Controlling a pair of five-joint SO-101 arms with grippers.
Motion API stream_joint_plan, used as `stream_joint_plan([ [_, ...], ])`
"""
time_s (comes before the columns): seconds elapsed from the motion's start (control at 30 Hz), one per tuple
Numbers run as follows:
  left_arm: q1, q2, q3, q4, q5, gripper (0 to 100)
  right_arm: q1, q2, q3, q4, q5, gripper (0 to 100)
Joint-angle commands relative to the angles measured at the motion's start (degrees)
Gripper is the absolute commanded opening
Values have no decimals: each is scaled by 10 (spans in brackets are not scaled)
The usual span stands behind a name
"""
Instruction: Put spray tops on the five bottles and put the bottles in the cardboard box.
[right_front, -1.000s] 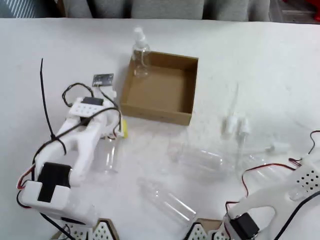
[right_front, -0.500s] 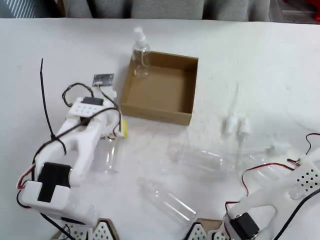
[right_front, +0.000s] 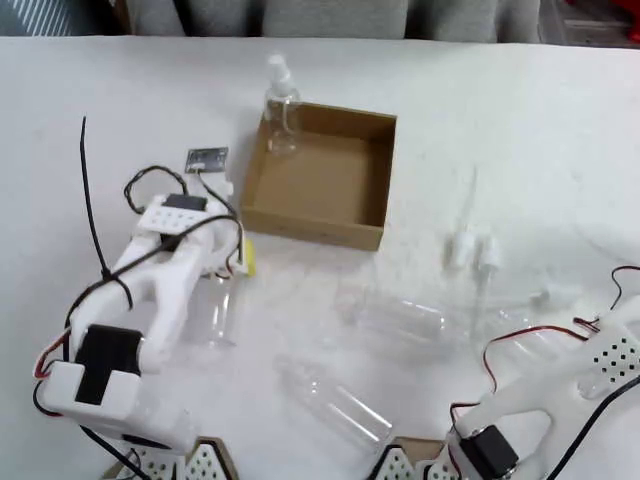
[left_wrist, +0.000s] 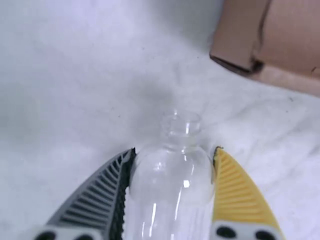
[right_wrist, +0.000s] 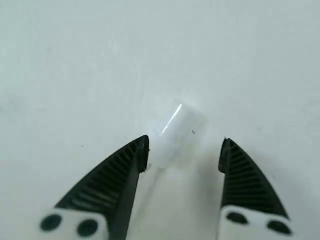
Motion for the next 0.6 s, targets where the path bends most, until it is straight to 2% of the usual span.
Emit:
stream_joint_plan([
  [0.0, -6, -4, 4, -6, -6, 57, -18, 3, -28, -21, -4, 216],
  [0.3, -7, -4, 4, -6, -6, 57, -40, 51, -28, -65, 3, 211],
  [0.37, -7, -4, 4, -6, -6, 57, -45, 65, -28, -74, 27, 207],
  [0.57, -7, -4, 4, -6, -6, 57, -51, 64, -30, -93, 101, 13],
])
